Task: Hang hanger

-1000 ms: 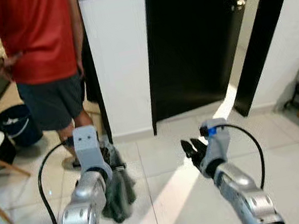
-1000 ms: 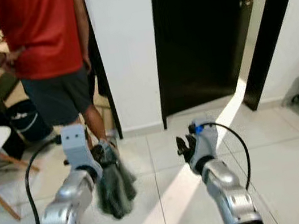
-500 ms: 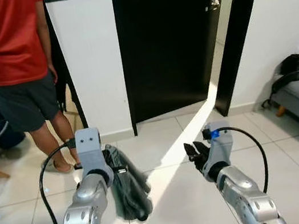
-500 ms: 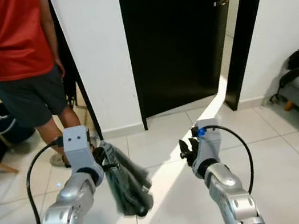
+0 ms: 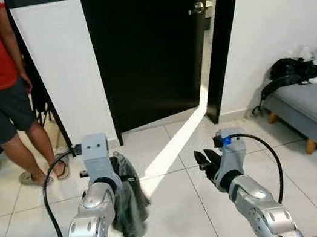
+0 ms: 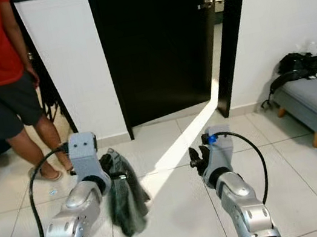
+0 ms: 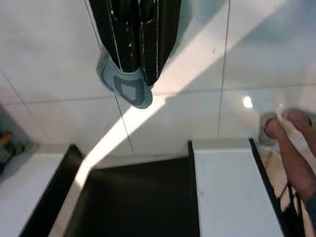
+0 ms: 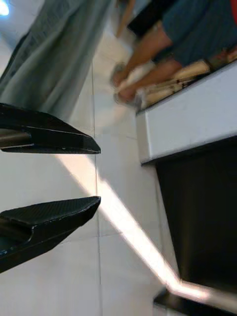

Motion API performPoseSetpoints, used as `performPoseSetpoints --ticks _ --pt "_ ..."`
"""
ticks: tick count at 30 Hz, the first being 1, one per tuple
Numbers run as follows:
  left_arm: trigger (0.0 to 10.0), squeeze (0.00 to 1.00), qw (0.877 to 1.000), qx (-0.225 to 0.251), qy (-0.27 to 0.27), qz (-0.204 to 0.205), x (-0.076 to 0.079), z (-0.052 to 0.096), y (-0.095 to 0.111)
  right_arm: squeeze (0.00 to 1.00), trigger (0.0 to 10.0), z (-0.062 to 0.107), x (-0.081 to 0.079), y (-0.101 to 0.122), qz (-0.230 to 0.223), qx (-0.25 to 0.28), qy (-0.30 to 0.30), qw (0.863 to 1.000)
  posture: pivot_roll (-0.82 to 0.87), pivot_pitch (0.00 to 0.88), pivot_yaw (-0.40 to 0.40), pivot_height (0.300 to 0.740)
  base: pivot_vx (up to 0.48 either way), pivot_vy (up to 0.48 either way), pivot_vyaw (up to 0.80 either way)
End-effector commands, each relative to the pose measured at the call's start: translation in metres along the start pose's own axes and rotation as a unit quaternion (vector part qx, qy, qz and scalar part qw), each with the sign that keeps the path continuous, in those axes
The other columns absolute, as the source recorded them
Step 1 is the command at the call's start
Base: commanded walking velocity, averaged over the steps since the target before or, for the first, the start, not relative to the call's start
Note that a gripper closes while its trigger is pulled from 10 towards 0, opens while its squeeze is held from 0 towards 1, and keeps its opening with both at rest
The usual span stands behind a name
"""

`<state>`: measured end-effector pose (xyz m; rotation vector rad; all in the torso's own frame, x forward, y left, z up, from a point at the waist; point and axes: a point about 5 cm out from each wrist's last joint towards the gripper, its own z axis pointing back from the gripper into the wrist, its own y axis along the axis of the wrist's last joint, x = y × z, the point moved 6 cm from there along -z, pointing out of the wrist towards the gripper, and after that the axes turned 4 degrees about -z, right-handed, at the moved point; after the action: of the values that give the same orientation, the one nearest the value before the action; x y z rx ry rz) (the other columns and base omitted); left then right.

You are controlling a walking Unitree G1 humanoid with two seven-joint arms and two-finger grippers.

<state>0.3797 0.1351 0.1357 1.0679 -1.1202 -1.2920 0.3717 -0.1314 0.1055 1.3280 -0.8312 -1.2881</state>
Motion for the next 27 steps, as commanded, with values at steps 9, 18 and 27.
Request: performPoseSetpoints --ticks 9,18,27 --pt "10.0 0.0 1.0 0.003 -0.005 -0.004 0.003 -0.0003 0.003 0.0 10.0 0.0 0.0024 -0.0027 0.004 -0.004 -0.008 1.0 -0.1 0.052 -0.028 0.735 0.0 -0.48 0.0" --pt "10.0 0.0 1.0 0.004 -0.009 -0.006 0.0048 -0.0009 0.0042 0.0 10.0 0.001 0.0056 -0.0023 0.007 -0.003 -0.013 1.0 -0.11 0.043 -0.023 0.735 0.0 -0.48 0.0" --pt "10.0 0.0 1.0 0.007 -0.013 -0.015 0.0062 -0.0017 0.0056 0.0 10.0 0.0001 0.0062 -0.0026 0.009 -0.002 -0.014 1.0 -0.11 0.022 -0.019 0.735 0.0 -0.48 0.0"
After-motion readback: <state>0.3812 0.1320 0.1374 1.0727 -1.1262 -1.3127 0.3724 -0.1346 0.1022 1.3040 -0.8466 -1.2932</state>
